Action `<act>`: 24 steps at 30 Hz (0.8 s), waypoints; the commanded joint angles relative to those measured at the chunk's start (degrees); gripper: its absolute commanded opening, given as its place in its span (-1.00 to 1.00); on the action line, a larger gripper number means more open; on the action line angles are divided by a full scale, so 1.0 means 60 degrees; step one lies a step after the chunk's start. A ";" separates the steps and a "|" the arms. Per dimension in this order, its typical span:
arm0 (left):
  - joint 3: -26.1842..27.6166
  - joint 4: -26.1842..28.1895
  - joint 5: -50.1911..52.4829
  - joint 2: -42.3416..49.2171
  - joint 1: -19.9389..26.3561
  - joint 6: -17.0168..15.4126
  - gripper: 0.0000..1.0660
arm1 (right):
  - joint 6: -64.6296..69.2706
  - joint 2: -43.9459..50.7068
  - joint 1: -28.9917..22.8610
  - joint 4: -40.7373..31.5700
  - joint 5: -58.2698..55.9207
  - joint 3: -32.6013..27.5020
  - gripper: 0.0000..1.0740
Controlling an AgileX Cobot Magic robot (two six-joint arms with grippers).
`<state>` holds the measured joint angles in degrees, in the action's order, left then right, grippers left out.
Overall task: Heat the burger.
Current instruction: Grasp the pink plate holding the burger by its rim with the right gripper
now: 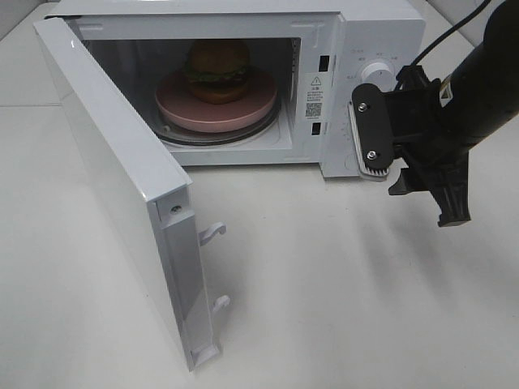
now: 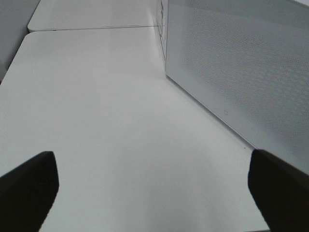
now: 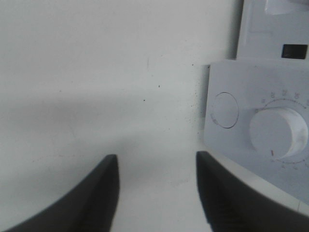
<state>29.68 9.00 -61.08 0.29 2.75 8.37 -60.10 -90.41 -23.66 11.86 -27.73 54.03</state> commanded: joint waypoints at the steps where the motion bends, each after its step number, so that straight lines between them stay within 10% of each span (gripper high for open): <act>1: -0.0019 0.0095 -0.0029 0.0029 0.0048 -0.0048 0.88 | 0.0592 0.0067 -0.0115 0.0286 0.0124 0.0048 0.39; 5: -0.0019 0.0095 -0.0029 0.0029 0.0048 -0.0048 0.88 | 0.0812 0.0067 -0.0115 0.0353 0.0019 0.0048 0.82; 24: -0.0019 0.0095 -0.0029 0.0029 0.0048 -0.0048 0.88 | 0.1709 0.0067 -0.0783 0.1518 0.0535 0.0411 0.72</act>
<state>29.68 9.00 -61.08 0.29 2.75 8.37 -50.36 -90.41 -28.19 20.28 -25.38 55.81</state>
